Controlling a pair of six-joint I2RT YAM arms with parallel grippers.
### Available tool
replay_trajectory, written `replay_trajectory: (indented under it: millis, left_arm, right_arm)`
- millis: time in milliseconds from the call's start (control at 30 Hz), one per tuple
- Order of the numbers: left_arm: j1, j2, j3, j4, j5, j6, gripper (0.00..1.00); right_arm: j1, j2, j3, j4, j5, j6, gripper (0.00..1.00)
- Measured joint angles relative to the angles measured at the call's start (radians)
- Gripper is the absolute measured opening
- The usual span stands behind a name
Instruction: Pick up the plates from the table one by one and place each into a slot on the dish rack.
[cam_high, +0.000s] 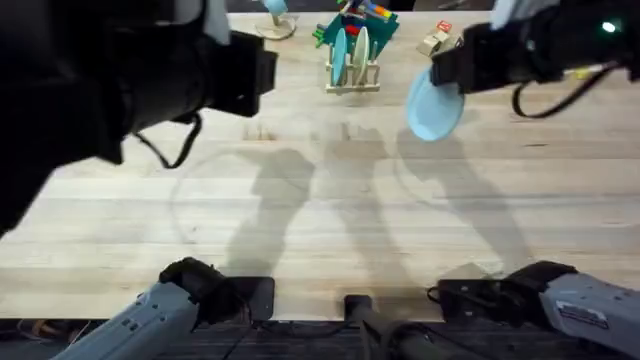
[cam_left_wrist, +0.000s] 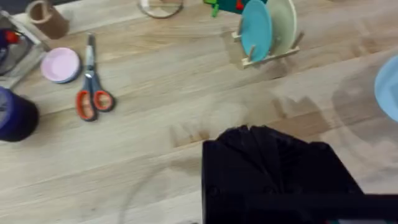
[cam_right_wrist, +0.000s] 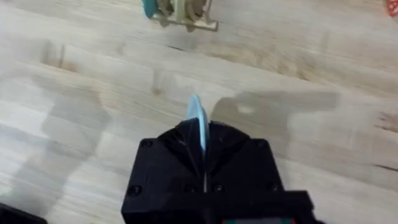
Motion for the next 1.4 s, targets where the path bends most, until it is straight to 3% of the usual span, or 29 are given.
replay_trajectory:
  millis: [67,100,267,300,700,867,1133,1400]
  left_arm:
    - [0.017,-0.018,0.000,-0.013,0.000,0.022,0.048]
    - [0.025,-0.025,0.000,-0.021,-0.001,0.031,0.116]
    - [0.047,-0.036,0.000,-0.060,-0.003,0.052,0.882]
    - [0.048,-0.036,0.000,-0.066,-0.003,0.052,0.964]
    - [0.048,-0.036,0.000,-0.076,-0.003,0.060,0.993]
    - [0.048,-0.036,0.000,-0.076,-0.003,0.060,0.993]
    - [0.048,-0.036,0.000,-0.076,-0.003,0.059,0.993]
    - [0.048,-0.036,0.000,-0.076,-0.003,0.059,0.993]
  right_arm:
    - [0.026,0.047,0.039,-0.001,0.010,0.013,0.031]
    - [0.038,0.070,0.059,-0.001,0.013,0.017,0.031]
    - [0.088,0.185,0.170,-0.007,0.018,0.030,0.031]
    - [0.095,0.208,0.197,-0.011,0.018,0.031,0.031]
    - [0.146,0.449,0.576,-0.175,0.115,0.065,0.031]
    - [0.147,0.509,0.673,-0.183,0.158,0.101,0.031]
    - [0.147,0.522,0.698,-0.154,0.268,0.148,0.030]
    - [0.147,0.522,0.698,-0.146,0.299,0.159,0.030]
